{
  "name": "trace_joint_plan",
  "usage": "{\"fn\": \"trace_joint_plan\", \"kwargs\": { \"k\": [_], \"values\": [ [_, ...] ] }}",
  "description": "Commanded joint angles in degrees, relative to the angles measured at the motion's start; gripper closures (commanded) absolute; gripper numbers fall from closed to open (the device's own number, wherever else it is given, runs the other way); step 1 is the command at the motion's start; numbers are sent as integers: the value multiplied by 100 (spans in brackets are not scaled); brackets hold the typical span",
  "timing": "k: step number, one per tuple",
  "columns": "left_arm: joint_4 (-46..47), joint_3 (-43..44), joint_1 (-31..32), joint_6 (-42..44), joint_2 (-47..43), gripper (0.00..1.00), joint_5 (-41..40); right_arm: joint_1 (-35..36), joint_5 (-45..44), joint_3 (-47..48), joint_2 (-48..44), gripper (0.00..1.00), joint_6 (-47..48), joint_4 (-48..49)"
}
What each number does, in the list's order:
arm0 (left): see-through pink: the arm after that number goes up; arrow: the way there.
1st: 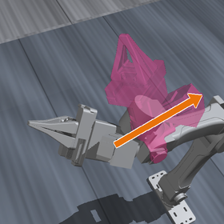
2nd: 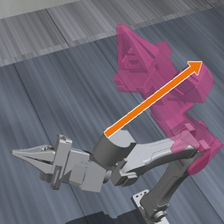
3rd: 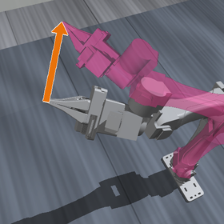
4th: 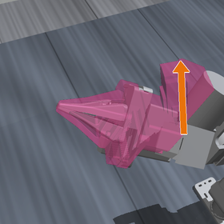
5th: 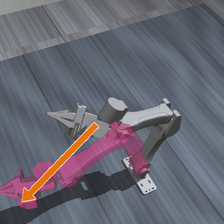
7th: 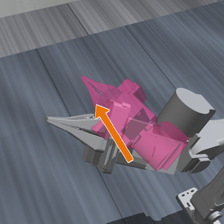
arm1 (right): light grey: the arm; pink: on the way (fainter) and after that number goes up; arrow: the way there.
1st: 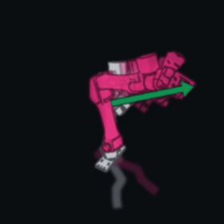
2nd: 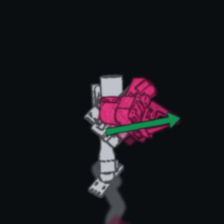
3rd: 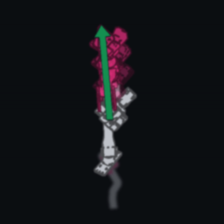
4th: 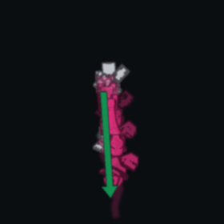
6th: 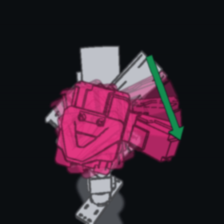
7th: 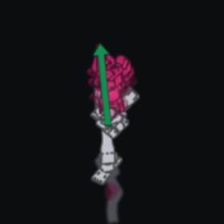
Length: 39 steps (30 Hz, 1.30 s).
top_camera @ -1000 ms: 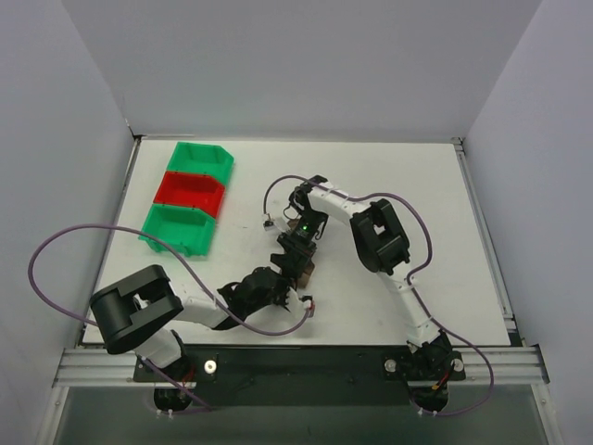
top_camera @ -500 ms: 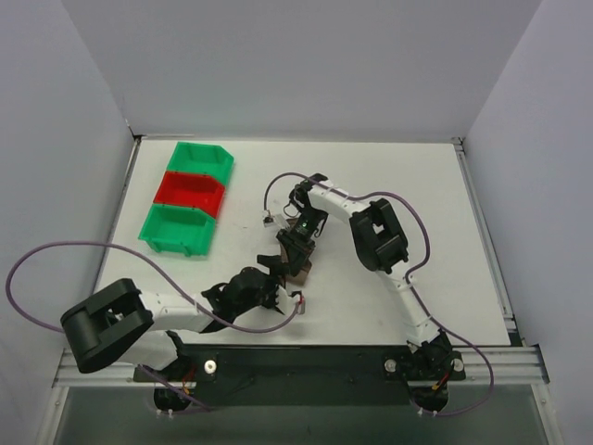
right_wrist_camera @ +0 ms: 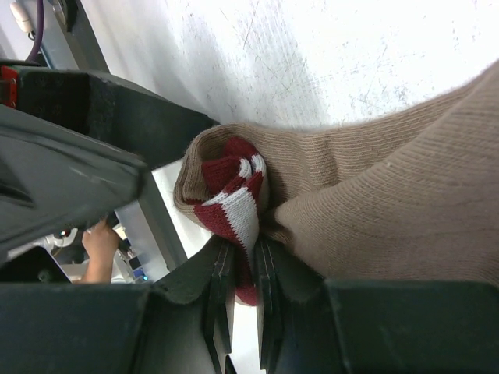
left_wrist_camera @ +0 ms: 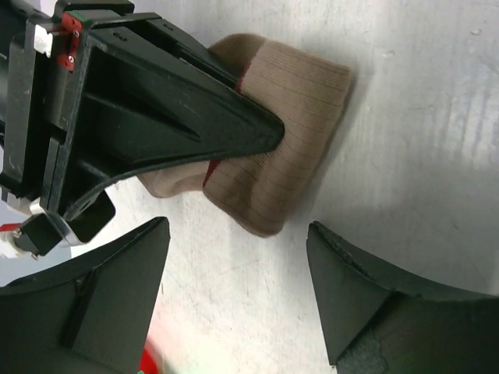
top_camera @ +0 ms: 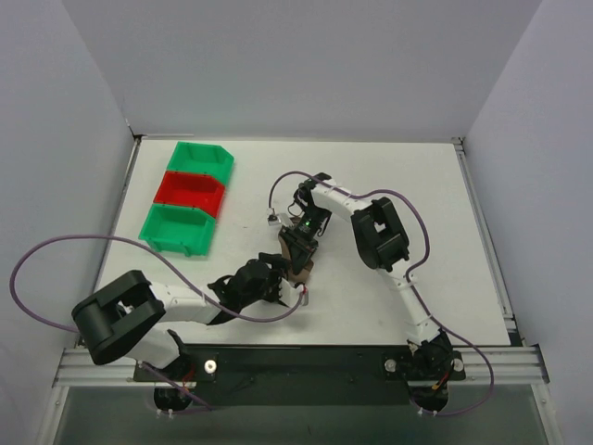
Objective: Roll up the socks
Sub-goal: Roll the sock at the center of the board.
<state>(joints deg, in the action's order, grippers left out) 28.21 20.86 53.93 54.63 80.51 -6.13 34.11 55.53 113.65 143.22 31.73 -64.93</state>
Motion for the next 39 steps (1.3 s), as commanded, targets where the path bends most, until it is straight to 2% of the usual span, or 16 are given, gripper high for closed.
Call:
{"fn": "trace_joint_plan", "kwargs": {
  "k": [1,3,9,12,15,19,22,28,31,34,38,39],
  "values": [
    [-351,243,-58,74,535,20,121,-18,-235,0,-13,98,71,-134],
    [-438,400,-67,100,658,22,121,-9,-227,-18,-22,98,79,-143],
    [-825,682,-67,127,887,44,165,-9,-244,-44,-83,98,114,-134],
    [-1054,752,-76,135,914,51,209,-9,-253,-44,-83,98,123,-143],
    [-1116,761,-85,127,888,51,244,-9,-271,-44,-83,98,132,-143],
    [-1046,718,-93,100,782,31,340,-9,-297,-62,-92,98,150,-134],
    [-1054,656,-85,118,686,23,481,-9,-314,-53,-101,98,159,-143],
    [-1098,700,-67,416,861,23,429,-9,-297,-70,-101,98,176,-143],
    [-1151,770,-23,557,1045,31,350,-9,-297,-97,-127,98,211,-161],
    [-1177,805,3,575,1160,43,341,-1,-314,-115,-119,98,237,-161],
    [-1177,805,56,584,1222,51,323,-9,-323,-97,-127,98,229,-152],
    [-1160,805,73,592,1213,67,314,-9,-332,-97,-119,98,229,-152]
  ]
}}
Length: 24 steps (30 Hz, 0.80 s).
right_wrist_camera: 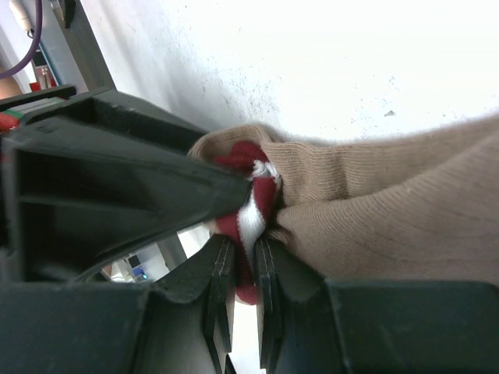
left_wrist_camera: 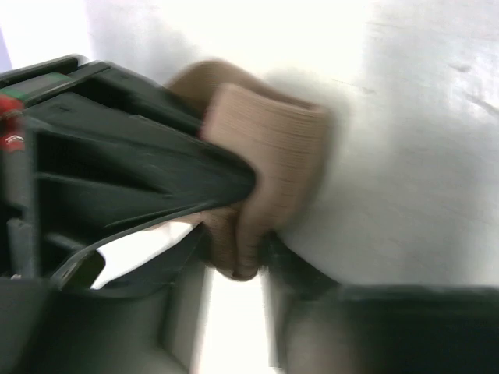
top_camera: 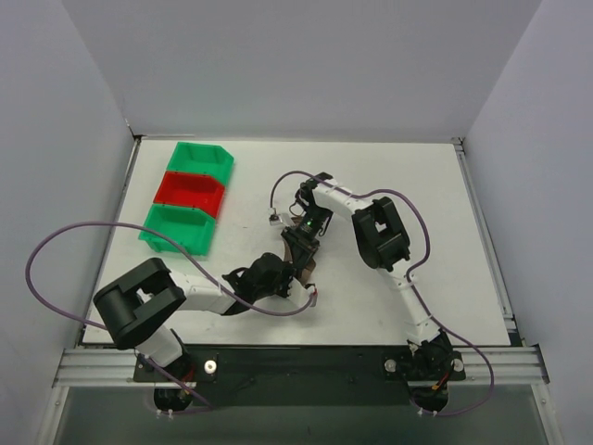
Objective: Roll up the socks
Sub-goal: Roll the sock at the center of the board.
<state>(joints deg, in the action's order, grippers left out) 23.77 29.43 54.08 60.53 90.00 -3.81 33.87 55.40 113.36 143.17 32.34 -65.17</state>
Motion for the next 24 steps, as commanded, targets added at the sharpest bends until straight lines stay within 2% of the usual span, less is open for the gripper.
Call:
{"fn": "trace_joint_plan", "kwargs": {
  "k": [1,3,7,15,18,19,22,24],
  "values": [
    [-716,-60,67,-6,255,76,74,15,-328,-60,-123,98,159,-128],
    [-707,-78,111,-6,212,91,30,6,-354,-42,-123,98,150,-128],
    [-742,-95,190,20,159,100,-93,-20,-415,10,-114,97,115,-119],
    [-1146,-52,243,20,-26,100,3,-47,-512,212,-211,93,-8,-119],
    [-1322,19,243,-102,-87,100,47,-56,-617,309,-255,75,-69,-119],
    [-1357,36,243,-129,-87,100,47,-64,-687,327,-342,64,-96,-119],
    [-1612,194,243,-313,-53,100,21,-143,-854,362,-614,51,-140,-102],
    [-1770,343,243,-480,9,100,-49,-205,-995,380,-746,46,-166,-93]
  ]
}}
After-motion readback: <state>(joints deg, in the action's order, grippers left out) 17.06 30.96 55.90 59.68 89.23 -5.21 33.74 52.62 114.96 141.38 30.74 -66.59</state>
